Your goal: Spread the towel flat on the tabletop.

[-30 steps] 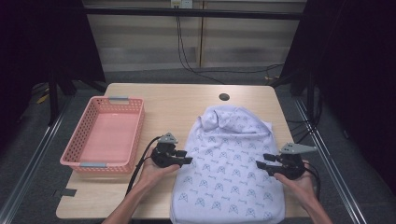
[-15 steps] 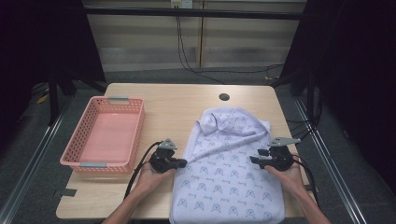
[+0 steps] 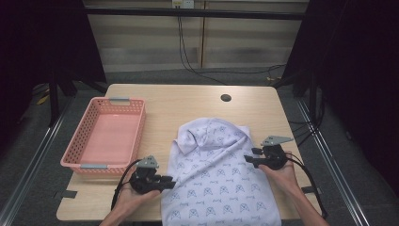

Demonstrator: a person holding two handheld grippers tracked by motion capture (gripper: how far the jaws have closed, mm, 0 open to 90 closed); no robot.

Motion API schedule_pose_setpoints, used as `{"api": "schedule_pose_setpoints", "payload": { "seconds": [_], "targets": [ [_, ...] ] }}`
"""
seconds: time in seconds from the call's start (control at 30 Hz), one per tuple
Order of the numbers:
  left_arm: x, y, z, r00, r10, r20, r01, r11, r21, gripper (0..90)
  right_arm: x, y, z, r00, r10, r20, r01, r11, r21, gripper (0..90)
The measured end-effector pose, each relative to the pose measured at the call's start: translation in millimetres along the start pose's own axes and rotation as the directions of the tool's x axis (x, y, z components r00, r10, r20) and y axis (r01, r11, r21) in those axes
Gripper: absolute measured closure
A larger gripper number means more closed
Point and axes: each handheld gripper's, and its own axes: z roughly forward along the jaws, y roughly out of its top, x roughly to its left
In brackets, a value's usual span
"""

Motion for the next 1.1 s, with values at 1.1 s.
{"api": "schedule_pose_setpoints", "payload": {
  "seconds": [1.1],
  "targets": [
    [2.2,39.4,17.9,0.9996,0.018,-0.021,-0.02,0.9966,-0.08,62.3,18.6,-6.1,-44.1,0.9968,-0.003,-0.08,0.001,1.0,-0.027,52.8]
  ]
}}
